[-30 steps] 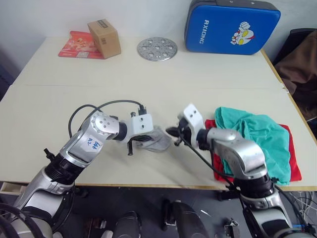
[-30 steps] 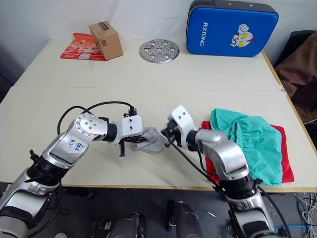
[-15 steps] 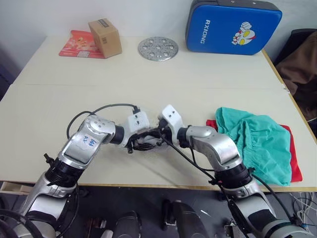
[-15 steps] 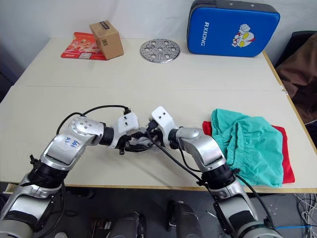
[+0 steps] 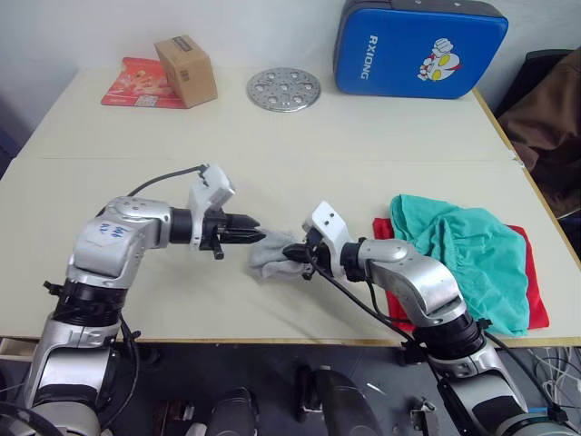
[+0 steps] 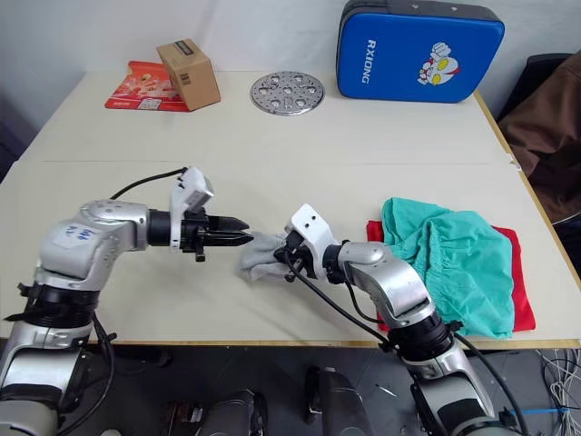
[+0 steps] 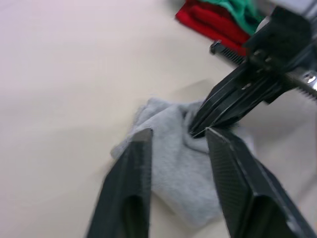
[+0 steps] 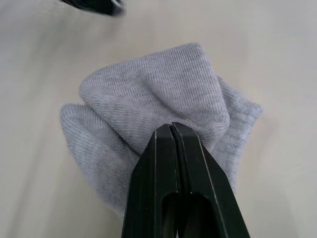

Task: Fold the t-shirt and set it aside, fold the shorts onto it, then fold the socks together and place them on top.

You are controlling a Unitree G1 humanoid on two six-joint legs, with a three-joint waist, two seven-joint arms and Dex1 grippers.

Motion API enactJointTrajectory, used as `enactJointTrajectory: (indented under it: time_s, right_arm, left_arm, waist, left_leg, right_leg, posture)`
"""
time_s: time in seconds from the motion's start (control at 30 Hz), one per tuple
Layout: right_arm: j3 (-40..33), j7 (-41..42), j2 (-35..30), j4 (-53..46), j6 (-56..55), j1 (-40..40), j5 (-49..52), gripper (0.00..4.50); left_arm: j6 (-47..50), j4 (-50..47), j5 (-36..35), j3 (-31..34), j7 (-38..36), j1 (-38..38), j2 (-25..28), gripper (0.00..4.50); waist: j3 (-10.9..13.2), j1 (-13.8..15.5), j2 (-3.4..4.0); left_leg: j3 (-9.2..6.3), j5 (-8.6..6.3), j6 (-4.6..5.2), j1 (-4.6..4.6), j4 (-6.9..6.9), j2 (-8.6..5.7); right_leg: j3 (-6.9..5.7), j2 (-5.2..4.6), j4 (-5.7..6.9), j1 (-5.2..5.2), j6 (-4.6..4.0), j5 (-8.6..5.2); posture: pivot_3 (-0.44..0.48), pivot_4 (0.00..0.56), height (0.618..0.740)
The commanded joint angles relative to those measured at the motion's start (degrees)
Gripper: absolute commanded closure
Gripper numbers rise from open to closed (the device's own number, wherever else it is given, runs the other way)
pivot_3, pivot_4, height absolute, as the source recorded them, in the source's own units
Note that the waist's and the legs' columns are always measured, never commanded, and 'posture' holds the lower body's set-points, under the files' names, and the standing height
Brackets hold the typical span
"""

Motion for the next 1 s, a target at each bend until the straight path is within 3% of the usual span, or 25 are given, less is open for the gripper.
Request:
enactJointTrajectory:
  time_s: [0.03, 0.07, 0.33, 0.53, 0.67, 0.8, 1.0]
  right_arm:
    - [-0.55, 0.4, -0.79, -2.29, 0.12, -0.02, 0.7, 4.5]
    - [-0.56, 0.39, -0.92, -2.39, 0.15, -0.04, 0.7, 4.5]
    - [-4.46, -2.3, 1.78, -3.2, 2.72, -4.65, 2.99, 4.5]
    - [-0.99, -3.5, 3.55, 0.8, 1.72, -4.96, 0.89, 4.5]
    - [2.2, -2.38, 1.75, 1.89, 1.03, -2.11, -0.52, 4.5]
    - [4.32, 1.47, -4.03, -2.28, 0.94, 1.7, -0.52, 4.5]
    - [-2.51, 2.97, -9.36, -11.45, 5.32, 6.16, 5.21, 4.5]
  left_arm:
    - [-8.13, 2.68, 4.52, -4.67, -1.76, -1.22, 0.02, 4.1]
    - [-9.8, 3.44, 5.5, -5.85, -2.09, -1.29, -0.2, 4.46]
    - [-20.92, 7.02, 13.6, -13.53, -3.46, -0.37, -1.88, 4.49]
    - [-23.66, 9.06, 15.93, -13.54, -3.44, 0.05, -2.71, 4.49]
    - [-23.19, 9.06, 15.44, -12.75, -3.53, 0.03, -3.2, 4.49]
    - [-23.11, 9.65, 15.42, -11.83, -2.97, 0.03, -3.72, 4.49]
    - [-23.11, 10.0, 15.09, -10.93, -2.74, 0.37, -4.45, 4.49]
  waist:
    - [0.0, -0.19, 0.0]
    - [0.0, -0.23, 0.0]
    - [0.0, -0.27, 0.0]
    - [-0.01, -0.14, 0.0]
    - [-0.03, -0.07, -0.03]
    - [-0.04, -0.06, -0.04]
    - [-0.05, 0.1, -0.05]
  left_leg:
    - [0.01, 0.0, 0.0, 0.0, 0.0, 0.0]
    - [0.01, 0.0, 0.0, 0.0, -0.01, 0.0]
    - [0.05, 0.0, 0.0, 0.01, 0.02, 0.01]
    - [0.04, 0.0, 0.02, 0.04, 0.03, 0.01]
    - [0.04, -0.01, 0.07, 0.04, 0.07, -0.01]
    - [0.05, -0.02, 0.09, 0.05, 0.08, -0.02]
    - [0.03, -0.04, 0.13, 0.01, 0.07, -0.03]
  right_leg:
    - [0.0, 0.0, 0.0, 0.0, 0.0, 0.0]
    - [0.0, 0.0, 0.01, -0.01, 0.0, 0.0]
    - [0.01, -0.01, 0.05, -0.03, -0.01, 0.0]
    - [0.0, -0.03, 0.08, 0.01, -0.01, 0.0]
    - [0.0, -0.05, 0.08, 0.03, -0.01, 0.0]
    - [0.0, -0.05, 0.08, 0.06, 0.0, 0.0]
    - [0.0, -0.04, 0.0, 0.09, 0.06, 0.02]
  posture:
    - [0.0, 0.15, 0.74]
    - [0.0, 0.15, 0.74]
    - [0.0, 0.15, 0.74]
    - [0.0, 0.15, 0.74]
    - [0.0, 0.15, 0.74]
    - [0.0, 0.15, 0.74]
    - [0.0, 0.15, 0.74]
